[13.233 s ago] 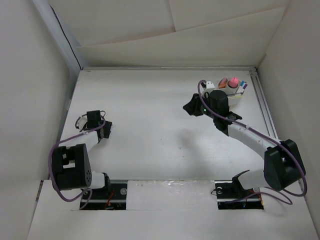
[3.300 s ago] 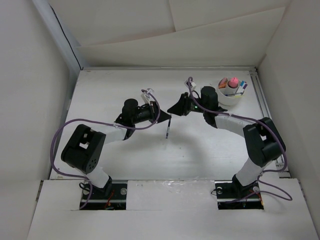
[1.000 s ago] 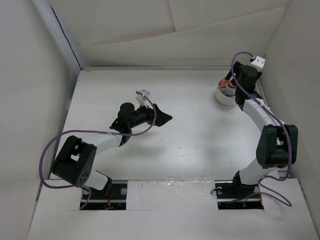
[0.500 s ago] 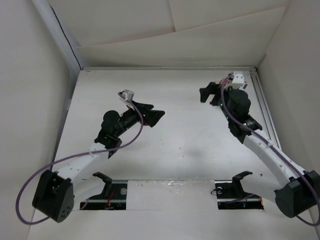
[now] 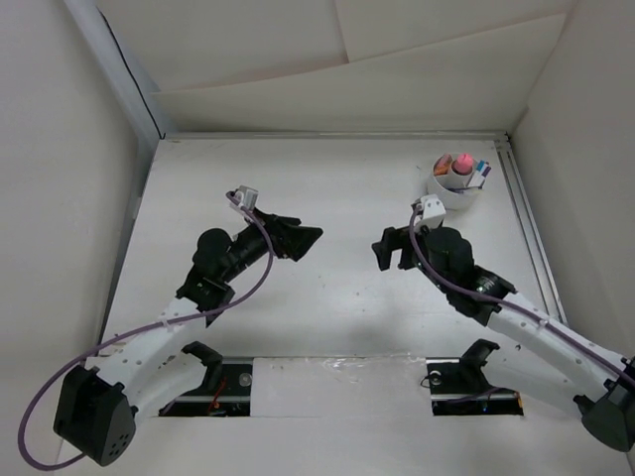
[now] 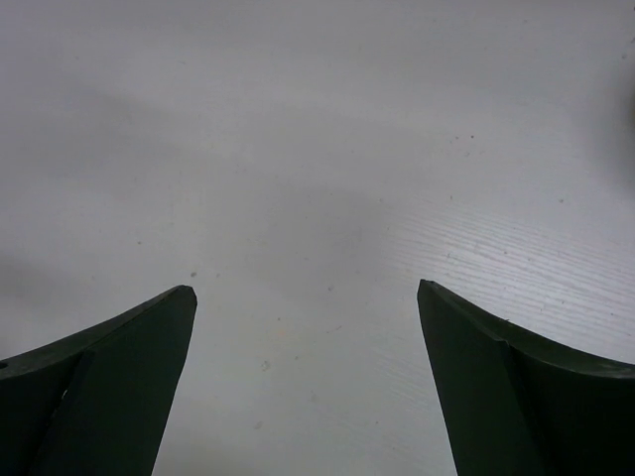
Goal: Sort the stationery into containers
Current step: Reset both arms
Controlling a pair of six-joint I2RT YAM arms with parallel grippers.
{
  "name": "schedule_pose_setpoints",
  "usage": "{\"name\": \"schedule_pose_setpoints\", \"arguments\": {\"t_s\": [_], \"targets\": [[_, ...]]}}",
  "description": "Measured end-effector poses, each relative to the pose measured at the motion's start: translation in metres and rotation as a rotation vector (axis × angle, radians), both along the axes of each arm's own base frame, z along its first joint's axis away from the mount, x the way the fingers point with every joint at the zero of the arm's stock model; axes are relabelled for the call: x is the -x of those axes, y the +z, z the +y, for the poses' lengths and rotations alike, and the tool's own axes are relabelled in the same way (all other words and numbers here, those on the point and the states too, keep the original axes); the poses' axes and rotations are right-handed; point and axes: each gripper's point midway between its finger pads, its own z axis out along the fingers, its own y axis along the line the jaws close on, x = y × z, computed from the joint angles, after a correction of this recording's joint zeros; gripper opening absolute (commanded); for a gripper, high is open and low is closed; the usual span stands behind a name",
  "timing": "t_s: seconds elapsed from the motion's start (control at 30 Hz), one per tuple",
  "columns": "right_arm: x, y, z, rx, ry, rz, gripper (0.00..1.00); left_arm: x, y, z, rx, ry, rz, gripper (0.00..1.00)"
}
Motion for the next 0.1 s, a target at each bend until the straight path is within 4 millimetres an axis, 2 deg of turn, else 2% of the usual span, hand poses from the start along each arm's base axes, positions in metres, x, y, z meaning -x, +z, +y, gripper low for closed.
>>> {"name": "schedule_pose_setpoints", "arguments": {"t_s": [0.1], "targets": [[0.0061,-0.0067,0.0048,0.027,0.003,0.024,0.99,-0.0022,-0.0097,0.0017,-0.017,0.016,0.032,1.0]]}}
